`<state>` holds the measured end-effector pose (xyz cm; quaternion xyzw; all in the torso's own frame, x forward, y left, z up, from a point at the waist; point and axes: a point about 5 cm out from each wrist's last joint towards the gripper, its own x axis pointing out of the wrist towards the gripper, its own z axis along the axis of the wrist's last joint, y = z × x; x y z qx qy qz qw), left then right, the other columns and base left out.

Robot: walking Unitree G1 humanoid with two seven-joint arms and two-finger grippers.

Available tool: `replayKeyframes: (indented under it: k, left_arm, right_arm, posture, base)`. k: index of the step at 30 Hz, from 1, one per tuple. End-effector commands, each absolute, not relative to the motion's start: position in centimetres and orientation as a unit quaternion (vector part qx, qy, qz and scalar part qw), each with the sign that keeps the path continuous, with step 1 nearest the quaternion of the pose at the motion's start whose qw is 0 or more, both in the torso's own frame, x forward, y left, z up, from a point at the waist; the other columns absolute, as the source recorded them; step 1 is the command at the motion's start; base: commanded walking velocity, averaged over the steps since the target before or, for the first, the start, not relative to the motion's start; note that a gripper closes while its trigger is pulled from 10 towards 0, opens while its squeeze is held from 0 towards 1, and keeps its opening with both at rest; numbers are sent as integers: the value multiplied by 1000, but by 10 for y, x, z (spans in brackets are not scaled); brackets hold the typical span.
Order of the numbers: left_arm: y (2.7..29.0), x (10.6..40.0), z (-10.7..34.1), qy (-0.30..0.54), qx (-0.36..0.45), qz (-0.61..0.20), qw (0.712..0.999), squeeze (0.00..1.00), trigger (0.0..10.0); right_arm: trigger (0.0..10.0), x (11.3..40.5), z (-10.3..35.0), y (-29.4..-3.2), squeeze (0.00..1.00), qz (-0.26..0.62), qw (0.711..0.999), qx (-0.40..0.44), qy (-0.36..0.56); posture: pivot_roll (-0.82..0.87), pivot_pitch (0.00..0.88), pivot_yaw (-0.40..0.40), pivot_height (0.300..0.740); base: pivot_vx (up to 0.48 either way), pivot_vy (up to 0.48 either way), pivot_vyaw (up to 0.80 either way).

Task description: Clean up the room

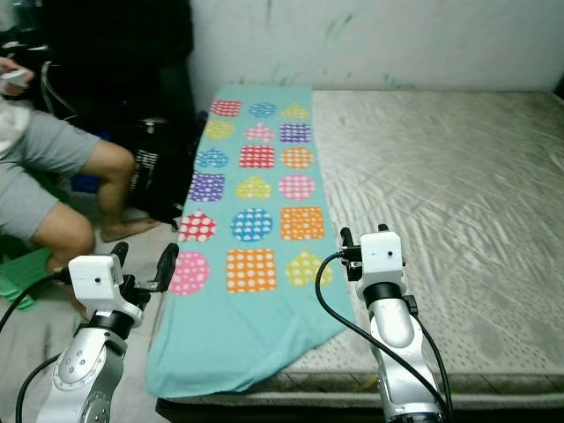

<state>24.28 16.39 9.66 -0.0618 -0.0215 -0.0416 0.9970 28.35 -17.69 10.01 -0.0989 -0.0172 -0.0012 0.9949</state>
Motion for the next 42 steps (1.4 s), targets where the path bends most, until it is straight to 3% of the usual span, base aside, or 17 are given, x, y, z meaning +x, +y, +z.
replayKeyframes:
  k: [1, 8, 32, 42]
  left_arm:
    - [169, 243, 96, -19, -54, -34, 998, 0, 10000]
    - [171, 246, 100, -24, -46, -36, 998, 0, 10000]
    - [161, 245, 97, -26, -61, -29, 997, 0, 10000]
    - [161, 245, 98, -29, -56, -25, 998, 0, 10000]
  right_arm:
    - [10000, 287, 101, -176, 0, -1, 995, -97, -19]
    - [10000, 289, 99, -173, 0, -3, 996, -90, -19]
    - [10000, 290, 102, -170, 0, 25, 995, -89, -24]
    - [10000, 283, 97, -167, 0, 38, 995, -90, -16]
  posture:
    - [27, 60, 24, 740]
    - [60, 63, 37, 740]
    - [24, 65, 8, 740]
    - [24, 81, 12, 675]
  base:
    - [0, 0, 0]
    - [0, 0, -596]
    - [0, 0, 0]
    - [0, 0, 0]
